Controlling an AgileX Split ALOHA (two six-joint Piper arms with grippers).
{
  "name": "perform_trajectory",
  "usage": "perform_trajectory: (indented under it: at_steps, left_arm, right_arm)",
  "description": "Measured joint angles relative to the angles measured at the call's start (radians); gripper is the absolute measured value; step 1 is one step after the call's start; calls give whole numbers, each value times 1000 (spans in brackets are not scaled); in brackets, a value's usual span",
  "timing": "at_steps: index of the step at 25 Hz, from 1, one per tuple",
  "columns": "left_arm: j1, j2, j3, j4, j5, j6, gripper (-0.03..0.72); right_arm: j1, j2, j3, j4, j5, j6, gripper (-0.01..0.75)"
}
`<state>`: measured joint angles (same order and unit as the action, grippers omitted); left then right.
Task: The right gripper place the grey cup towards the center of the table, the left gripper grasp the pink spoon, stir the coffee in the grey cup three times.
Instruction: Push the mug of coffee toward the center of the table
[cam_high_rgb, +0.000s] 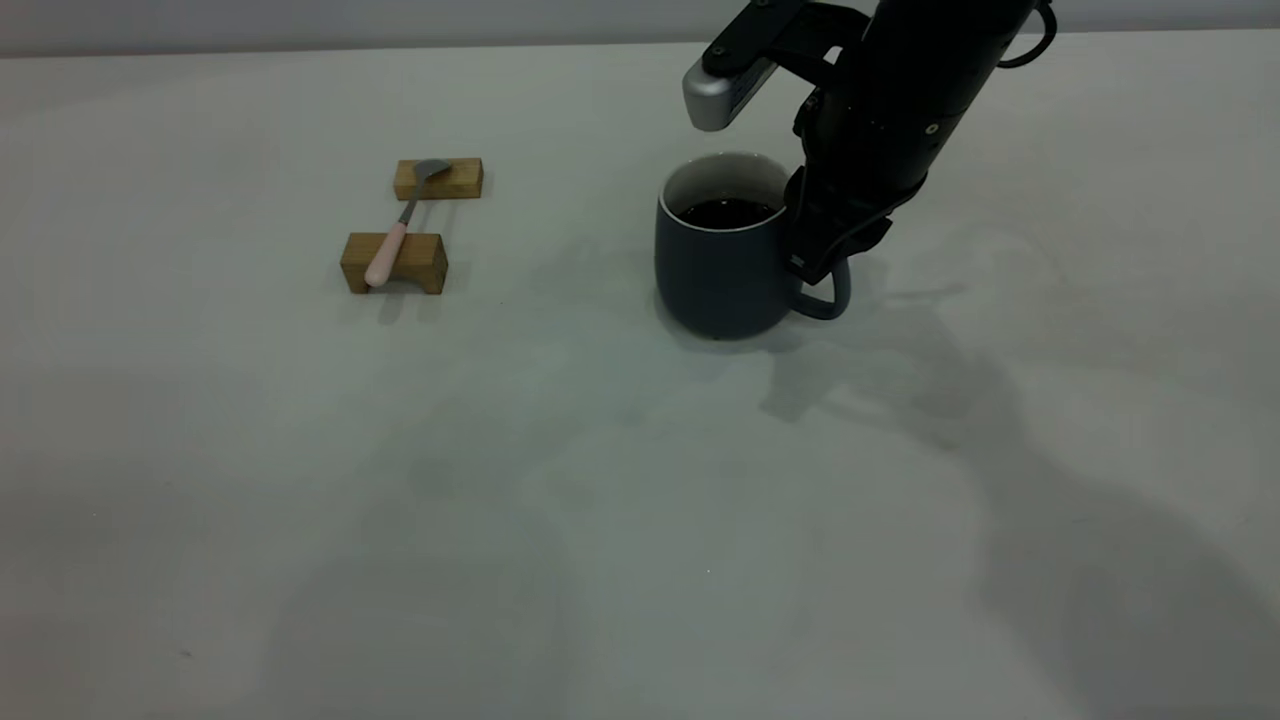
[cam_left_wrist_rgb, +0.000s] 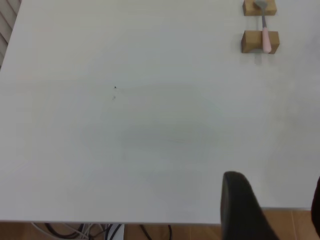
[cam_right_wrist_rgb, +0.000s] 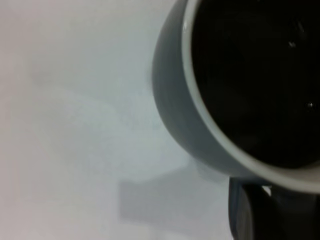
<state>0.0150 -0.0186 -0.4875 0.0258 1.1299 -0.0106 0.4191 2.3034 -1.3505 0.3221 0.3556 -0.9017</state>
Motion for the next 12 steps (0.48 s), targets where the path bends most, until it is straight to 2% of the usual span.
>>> perform_trajectory:
  at_steps: [7,9,12]
  left_arm:
    - [0,0,0,0,0,0,421]
    - [0,0,0,0,0,0,421]
    - [0,0,0,0,0,0,421]
  right_arm:
    - [0,3,0,25,-2,0,206]
    - [0,3,0,39,-2,2,253]
    - [0,3,-3,55,-5,8,380]
